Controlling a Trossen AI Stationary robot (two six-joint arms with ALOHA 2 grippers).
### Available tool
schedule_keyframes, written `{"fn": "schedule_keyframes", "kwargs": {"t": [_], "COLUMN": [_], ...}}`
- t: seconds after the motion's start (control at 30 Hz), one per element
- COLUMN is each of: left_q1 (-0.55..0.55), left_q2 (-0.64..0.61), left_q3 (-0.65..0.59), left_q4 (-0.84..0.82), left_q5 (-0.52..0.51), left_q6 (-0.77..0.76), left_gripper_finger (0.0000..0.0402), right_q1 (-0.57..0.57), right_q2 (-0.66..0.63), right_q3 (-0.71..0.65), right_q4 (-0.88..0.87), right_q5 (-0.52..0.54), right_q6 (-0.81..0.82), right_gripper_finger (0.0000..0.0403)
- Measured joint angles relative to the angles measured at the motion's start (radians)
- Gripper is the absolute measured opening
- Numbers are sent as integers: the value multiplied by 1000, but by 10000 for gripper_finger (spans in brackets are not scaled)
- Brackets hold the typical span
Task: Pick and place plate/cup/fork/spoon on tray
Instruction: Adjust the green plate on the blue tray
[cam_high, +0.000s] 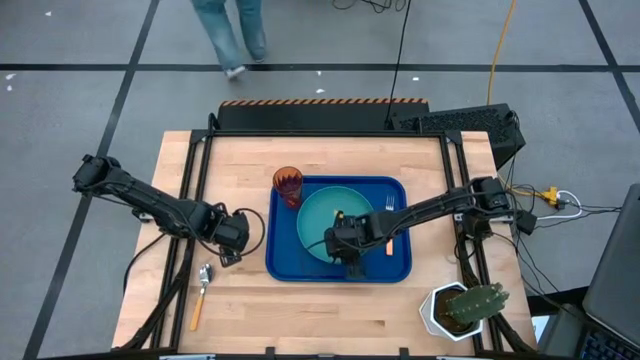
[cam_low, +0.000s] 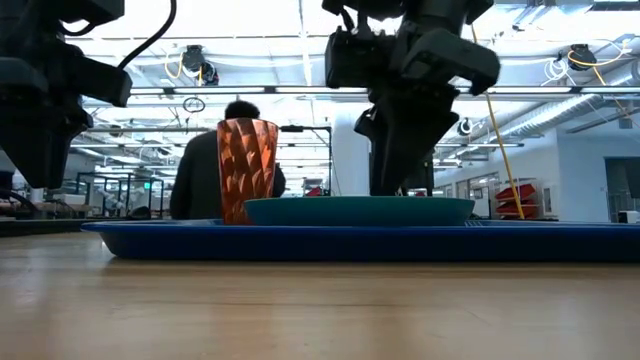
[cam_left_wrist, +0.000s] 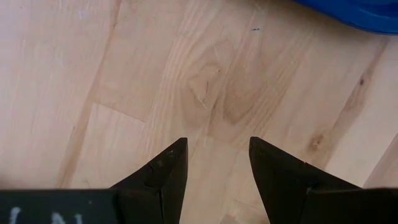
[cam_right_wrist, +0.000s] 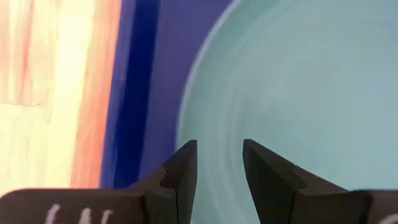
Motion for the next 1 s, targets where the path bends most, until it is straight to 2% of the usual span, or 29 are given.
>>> {"fn": "schedule_keyframes", "kwargs": {"t": [0.37, 0.53, 1.0], "left_q1": [0, 0, -16], "left_q2": [0, 0, 0], "left_q3": [0, 0, 0], "left_q4": [0, 1, 1], "left_q5": [-1, -9, -10], "left_q6": [1, 2, 0], "left_gripper_finger": [175, 175, 175], "right_q1": [11, 4, 14], "right_q2": [0, 0, 0], "right_q3": [0, -2, -34], "right_q4": [5, 8, 62], "right_q5": [4, 77, 26], "right_q6": [17, 14, 60], "right_gripper_finger": [121, 121, 121]}}
